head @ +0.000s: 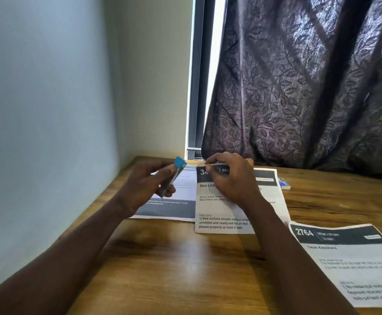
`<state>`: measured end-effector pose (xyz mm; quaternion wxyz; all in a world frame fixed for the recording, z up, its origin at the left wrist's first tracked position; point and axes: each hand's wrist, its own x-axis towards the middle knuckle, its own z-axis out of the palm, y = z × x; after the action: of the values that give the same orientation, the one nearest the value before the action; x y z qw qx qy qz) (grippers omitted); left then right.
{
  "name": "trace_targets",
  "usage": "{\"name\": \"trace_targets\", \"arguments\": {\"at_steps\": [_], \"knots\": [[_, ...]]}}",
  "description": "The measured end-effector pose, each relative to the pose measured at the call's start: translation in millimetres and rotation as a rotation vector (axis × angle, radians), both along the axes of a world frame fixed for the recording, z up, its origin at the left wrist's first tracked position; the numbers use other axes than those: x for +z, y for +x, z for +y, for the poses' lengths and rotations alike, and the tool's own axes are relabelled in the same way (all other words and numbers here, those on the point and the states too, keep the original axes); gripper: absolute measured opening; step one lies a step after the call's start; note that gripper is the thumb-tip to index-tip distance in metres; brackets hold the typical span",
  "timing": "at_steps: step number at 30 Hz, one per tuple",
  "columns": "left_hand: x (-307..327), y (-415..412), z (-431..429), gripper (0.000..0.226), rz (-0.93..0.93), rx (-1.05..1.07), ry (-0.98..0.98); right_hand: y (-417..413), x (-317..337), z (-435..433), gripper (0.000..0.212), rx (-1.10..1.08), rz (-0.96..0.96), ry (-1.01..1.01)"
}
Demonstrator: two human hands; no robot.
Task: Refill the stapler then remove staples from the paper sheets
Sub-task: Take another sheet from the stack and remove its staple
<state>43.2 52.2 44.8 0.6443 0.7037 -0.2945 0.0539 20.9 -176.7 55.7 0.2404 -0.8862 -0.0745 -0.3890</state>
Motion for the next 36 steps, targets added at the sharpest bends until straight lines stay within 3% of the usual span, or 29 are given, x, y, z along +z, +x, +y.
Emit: {"name": "trace_targets", "arguments": {"at_steps": [4,7,15,28,36], "knots": [[0,4,2,0.027,0.193,-0.039,-0.096,-1,-1,10,0.012,0.048,-0.021,0.005],[-2,7,4,0.025,0.278,-0.087,-0.036,0,-1,15,0.012,0.064,-0.010,-0.012],[-9,10,-1,0.016,0.093,0.029,0.187,-1,-2,20,0.010,0.094,0.015,-0.033],[-9,5,-4,0.027,-0.062,0.039,0.325,-3,-3,23,0.016,0.088,0.064,0.001],[-9,3,-8,0.023,0.145,-0.089,0.359,-6,-2,26,0.014,0.075,0.121,-0.004]]}}
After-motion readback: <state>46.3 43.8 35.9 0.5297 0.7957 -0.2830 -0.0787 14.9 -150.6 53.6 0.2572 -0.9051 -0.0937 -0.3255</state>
